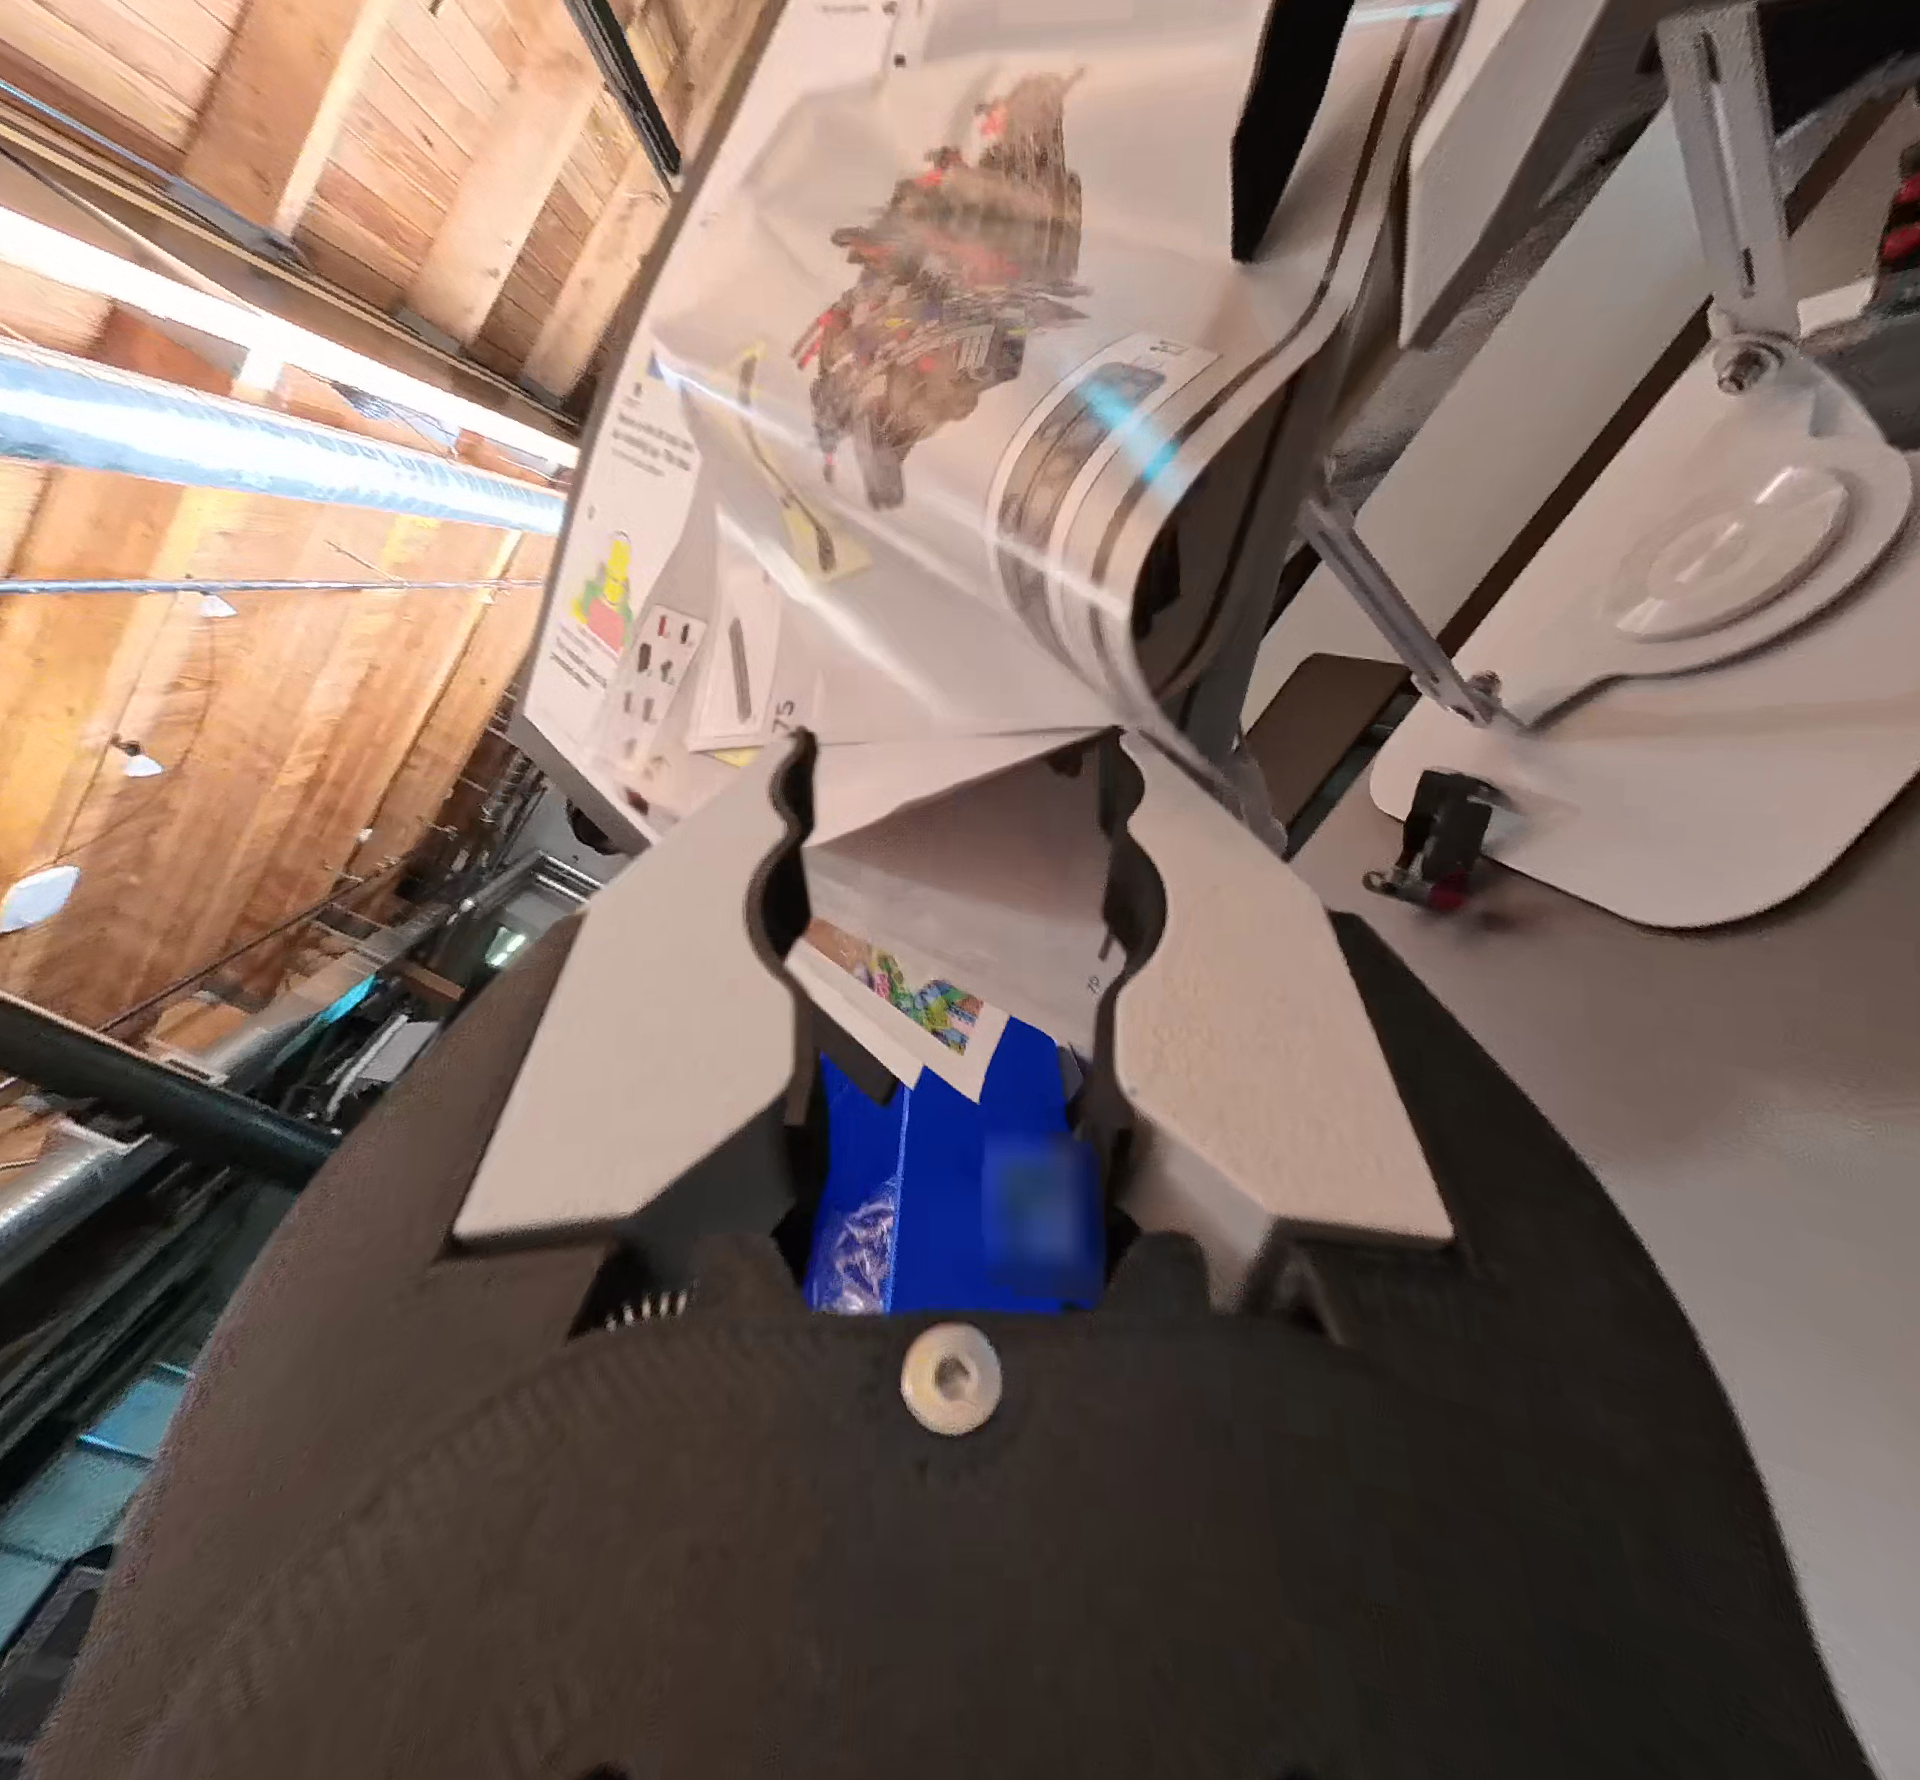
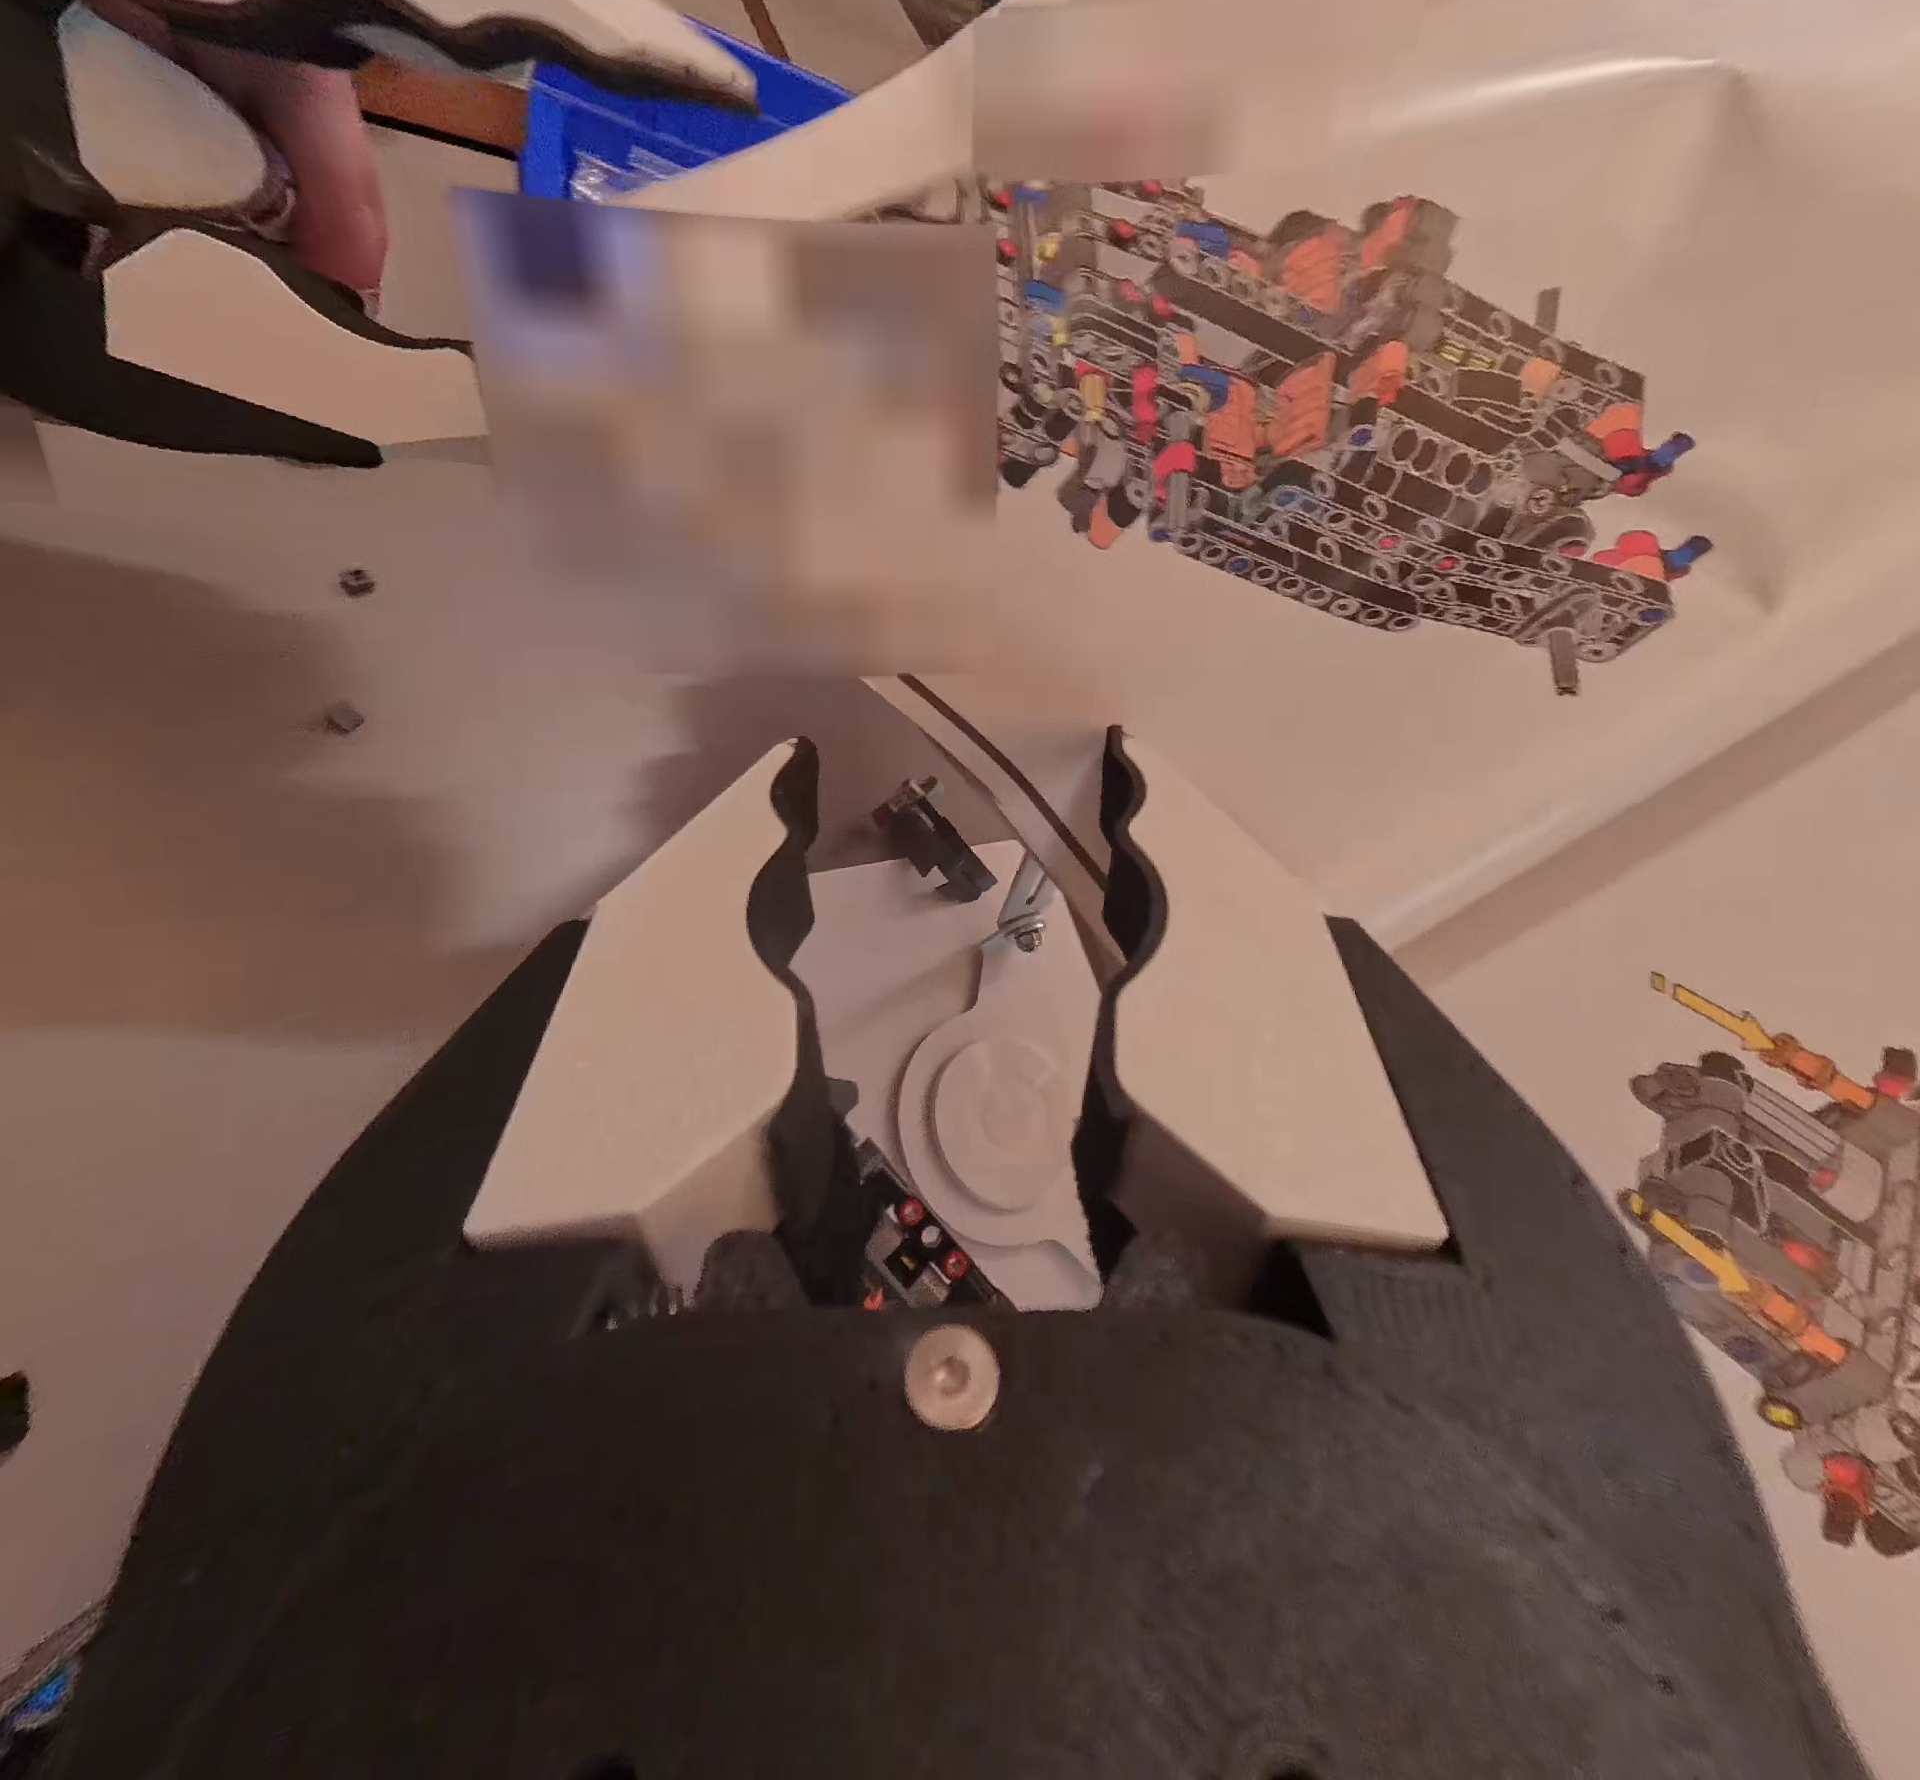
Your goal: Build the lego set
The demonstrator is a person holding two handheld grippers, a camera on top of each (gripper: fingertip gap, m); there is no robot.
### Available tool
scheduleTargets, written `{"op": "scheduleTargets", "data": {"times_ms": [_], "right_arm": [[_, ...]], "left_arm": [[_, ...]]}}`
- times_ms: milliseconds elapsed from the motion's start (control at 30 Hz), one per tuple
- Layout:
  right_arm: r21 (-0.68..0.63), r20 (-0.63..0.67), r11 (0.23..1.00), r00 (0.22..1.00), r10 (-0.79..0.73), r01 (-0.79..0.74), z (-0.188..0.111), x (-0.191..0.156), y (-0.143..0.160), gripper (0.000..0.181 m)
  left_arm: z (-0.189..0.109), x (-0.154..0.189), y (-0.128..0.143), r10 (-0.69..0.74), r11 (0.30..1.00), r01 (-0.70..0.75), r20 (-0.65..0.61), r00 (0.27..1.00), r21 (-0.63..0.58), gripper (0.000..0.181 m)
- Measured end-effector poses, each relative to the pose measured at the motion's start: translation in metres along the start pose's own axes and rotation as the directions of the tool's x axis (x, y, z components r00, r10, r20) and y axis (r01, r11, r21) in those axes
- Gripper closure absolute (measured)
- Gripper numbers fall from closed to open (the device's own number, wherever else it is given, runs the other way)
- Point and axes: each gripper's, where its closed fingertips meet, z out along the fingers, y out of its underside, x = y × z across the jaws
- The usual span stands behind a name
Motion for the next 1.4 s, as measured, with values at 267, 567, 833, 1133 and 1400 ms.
{"op": "scheduleTargets", "data": {"times_ms": [267,567,833,1133,1400], "right_arm": [[-0.043,-0.023,0.998,0.999,-0.044,0.043,0.015,-0.019,0.003,0.125],[-0.092,-0.011,0.992,0.996,-0.091,0.090,-0.001,-0.042,-0.001,0.125],[-0.066,0.034,0.993,0.994,-0.100,0.102,-0.073,-0.064,-0.014,0.129],[0.032,-0.098,0.999,0.995,0.006,-0.003,-0.161,-0.047,-0.014,0.132],[0.094,-0.135,0.991,0.985,0.112,-0.100,-0.193,-0.052,0.018,0.137]], "left_arm": [[-0.005,0.013,-0.028,0.090,0.993,-0.088,-0.011,0.996,0.081,0.107],[0.025,0.045,0.040,0.012,0.978,-0.041,-0.139,0.990,-0.207,0.121],[0.024,0.049,0.039,0.020,0.978,-0.052,-0.157,0.987,-0.201,0.122],[0.009,0.049,0.004,0.033,0.997,-0.046,-0.198,0.980,-0.064,0.116],[-0.009,0.046,-0.026,0.038,0.999,-0.035,-0.217,0.976,0.013,0.116]]}}
